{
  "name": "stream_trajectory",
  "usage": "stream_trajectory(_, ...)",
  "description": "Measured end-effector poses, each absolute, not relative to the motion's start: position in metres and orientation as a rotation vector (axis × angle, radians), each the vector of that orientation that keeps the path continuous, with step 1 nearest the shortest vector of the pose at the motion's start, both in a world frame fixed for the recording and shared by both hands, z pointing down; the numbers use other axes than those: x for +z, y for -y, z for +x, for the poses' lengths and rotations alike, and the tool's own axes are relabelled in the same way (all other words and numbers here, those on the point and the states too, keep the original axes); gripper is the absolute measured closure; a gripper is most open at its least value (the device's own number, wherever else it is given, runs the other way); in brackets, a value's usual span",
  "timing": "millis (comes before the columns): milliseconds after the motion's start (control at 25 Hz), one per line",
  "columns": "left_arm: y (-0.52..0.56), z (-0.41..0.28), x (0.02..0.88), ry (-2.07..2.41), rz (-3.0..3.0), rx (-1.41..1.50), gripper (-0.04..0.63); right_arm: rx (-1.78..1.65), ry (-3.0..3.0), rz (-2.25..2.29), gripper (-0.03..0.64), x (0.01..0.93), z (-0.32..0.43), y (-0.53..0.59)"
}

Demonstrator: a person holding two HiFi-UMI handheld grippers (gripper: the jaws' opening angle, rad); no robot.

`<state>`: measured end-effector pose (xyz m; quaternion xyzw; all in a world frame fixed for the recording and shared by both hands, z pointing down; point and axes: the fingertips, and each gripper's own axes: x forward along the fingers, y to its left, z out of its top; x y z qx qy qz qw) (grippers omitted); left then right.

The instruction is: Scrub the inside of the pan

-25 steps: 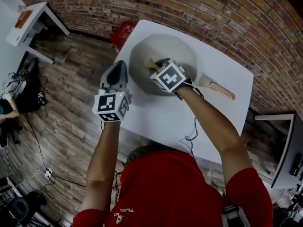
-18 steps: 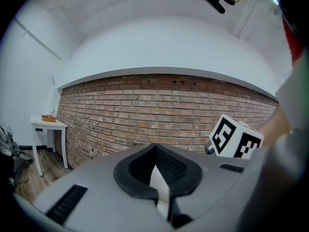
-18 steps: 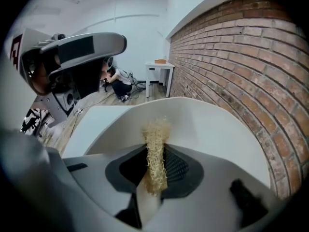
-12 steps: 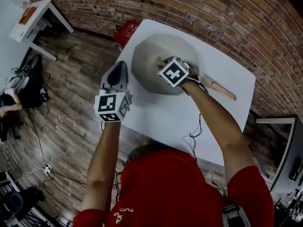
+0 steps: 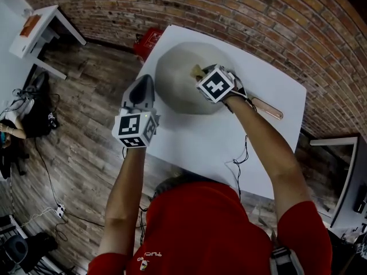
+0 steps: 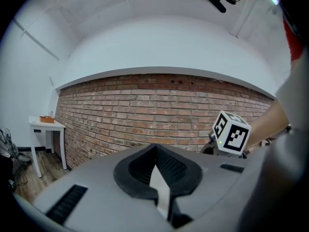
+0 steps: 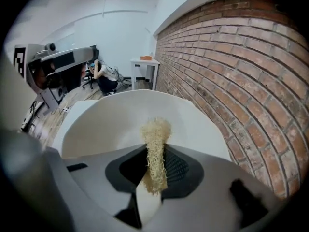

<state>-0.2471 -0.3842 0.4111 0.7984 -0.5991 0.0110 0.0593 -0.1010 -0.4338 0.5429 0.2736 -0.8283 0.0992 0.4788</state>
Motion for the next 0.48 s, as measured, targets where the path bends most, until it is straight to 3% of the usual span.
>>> stream_trajectory(480, 0.383, -0.239, 0.417, 1.795, 2.428, 0.036, 0.583, 0.109, 2.003, 0.403, 0.530, 0.554, -0.149, 0.372)
